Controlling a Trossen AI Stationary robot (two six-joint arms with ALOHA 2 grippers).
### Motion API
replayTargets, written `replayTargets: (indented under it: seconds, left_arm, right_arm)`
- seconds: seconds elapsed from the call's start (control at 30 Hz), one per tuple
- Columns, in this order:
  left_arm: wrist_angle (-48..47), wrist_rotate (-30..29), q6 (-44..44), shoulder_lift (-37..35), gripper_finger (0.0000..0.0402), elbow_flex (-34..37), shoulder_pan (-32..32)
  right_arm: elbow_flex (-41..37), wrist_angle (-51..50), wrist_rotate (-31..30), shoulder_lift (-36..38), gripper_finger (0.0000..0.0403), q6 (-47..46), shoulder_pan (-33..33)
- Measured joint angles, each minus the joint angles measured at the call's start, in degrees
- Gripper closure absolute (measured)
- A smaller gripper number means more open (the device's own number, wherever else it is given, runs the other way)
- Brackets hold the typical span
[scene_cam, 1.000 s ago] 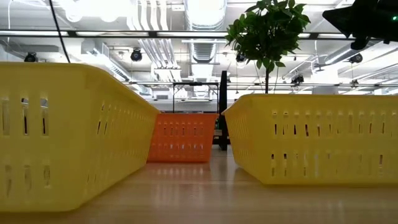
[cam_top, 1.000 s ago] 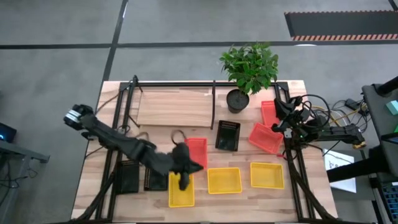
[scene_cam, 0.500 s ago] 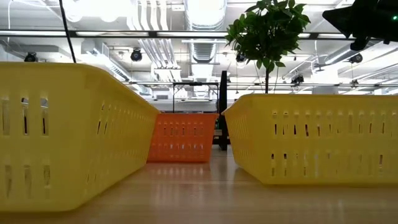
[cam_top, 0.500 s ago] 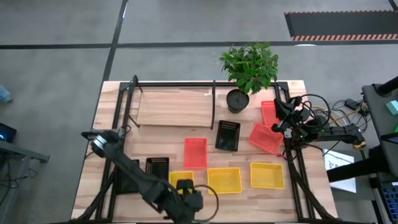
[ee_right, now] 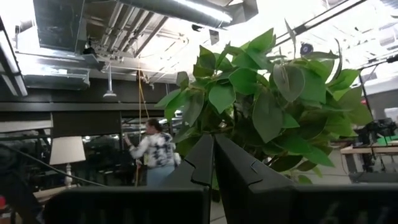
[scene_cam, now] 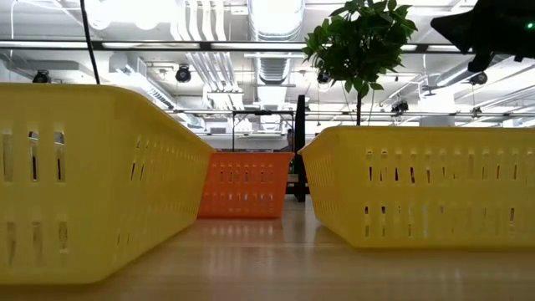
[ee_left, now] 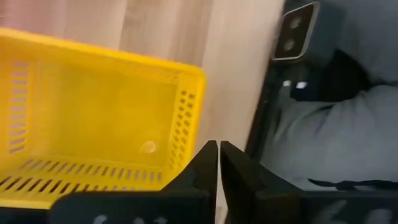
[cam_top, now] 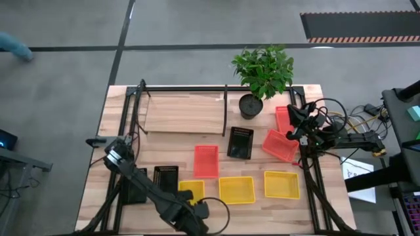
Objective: Stack baskets on shelf by color
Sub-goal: Put the left yellow basket on the shelf
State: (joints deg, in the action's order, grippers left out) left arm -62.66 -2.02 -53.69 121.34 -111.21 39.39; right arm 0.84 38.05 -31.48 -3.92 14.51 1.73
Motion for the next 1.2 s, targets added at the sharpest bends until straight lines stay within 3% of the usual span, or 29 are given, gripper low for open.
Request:
replayTargets:
  seconds: [0.37, 0.5, 0.93, 1.2]
  left_arm:
    - [0.69, 0.0, 1.59, -0.52, 0.0278, 2.18, -0.28]
    - [3.18, -0.06, 1.99, -0.59, 0.0256, 3.68, -0.28]
    - [10.1, -0.28, 2.01, -0.59, 0.0289, 12.82, -0.84]
    - [12.7, -0.25, 3.01, -0.59, 0.0351, 13.6, -0.94]
  right_arm:
    - [0.0, -1.38, 0.0, 0.0, 0.0394, 0.03, 0.0]
    - [0.0, -1.41, 0.0, 0.02, 0.0394, 0.03, -0.01]
    - [0.0, -1.41, 0.0, 0.0, 0.0394, 0.45, 0.01]
    - [0.0, -1.41, 0.0, 0.0, 0.0394, 0.47, 0.0]
